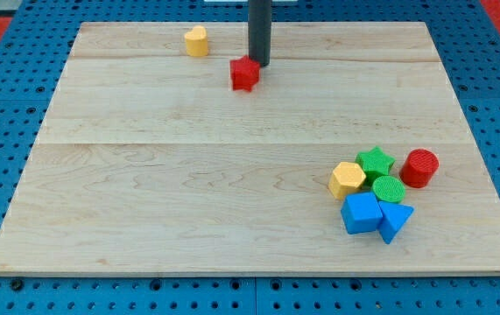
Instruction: Push the red star to the top of the hexagon
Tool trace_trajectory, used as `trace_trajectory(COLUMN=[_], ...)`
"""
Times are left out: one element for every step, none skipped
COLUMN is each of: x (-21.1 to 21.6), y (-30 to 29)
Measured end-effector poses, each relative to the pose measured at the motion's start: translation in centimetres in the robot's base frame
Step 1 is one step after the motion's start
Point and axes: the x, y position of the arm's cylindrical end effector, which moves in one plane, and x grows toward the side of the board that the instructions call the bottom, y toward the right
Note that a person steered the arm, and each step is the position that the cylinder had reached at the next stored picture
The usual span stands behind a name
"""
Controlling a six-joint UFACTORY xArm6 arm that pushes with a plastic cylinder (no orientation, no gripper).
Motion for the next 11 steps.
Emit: trace_trajectory(x=[-1.0, 1.2, 4.5, 2.7, 1.8, 5.2, 6.9, 7.0, 6.8, 9.7, 9.2], y=[-1.9, -2.9, -5.6, -7.7, -12.4, -13.1, -10.5, -5.5, -0.5, 5.7, 9.6])
